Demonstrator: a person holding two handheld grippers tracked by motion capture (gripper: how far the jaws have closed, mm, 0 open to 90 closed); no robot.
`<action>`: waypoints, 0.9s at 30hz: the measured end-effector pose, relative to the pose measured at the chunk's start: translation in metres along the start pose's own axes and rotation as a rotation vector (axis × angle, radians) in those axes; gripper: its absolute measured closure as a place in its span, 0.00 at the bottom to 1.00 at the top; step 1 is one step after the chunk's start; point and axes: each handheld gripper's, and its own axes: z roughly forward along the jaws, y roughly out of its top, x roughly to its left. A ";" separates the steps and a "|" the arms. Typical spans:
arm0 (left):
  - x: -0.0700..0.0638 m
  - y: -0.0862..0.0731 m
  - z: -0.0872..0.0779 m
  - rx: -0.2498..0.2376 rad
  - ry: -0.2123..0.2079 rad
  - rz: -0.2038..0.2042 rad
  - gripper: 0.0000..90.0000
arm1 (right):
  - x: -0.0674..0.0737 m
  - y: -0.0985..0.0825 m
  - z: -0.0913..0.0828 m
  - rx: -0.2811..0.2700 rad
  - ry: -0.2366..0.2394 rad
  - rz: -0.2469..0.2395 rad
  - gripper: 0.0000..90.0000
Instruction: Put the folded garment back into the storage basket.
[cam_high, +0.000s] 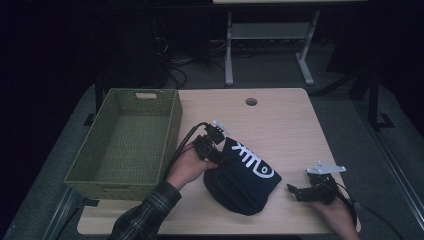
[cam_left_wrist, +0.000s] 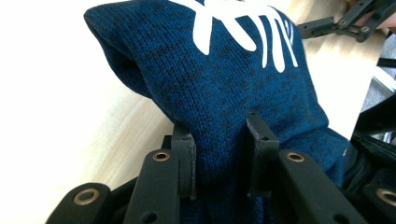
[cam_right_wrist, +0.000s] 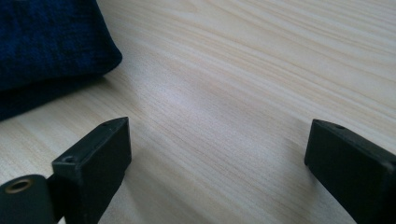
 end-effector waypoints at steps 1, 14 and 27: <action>-0.002 0.002 -0.002 -0.002 0.009 0.008 0.78 | 0.000 0.000 0.000 0.000 0.000 0.000 0.08; -0.010 0.012 -0.024 0.007 0.022 0.039 0.78 | 0.000 0.000 0.000 0.000 -0.002 0.003 0.08; -0.018 0.021 -0.061 -0.010 0.022 0.056 0.78 | 0.000 0.000 0.000 0.000 -0.002 0.003 0.08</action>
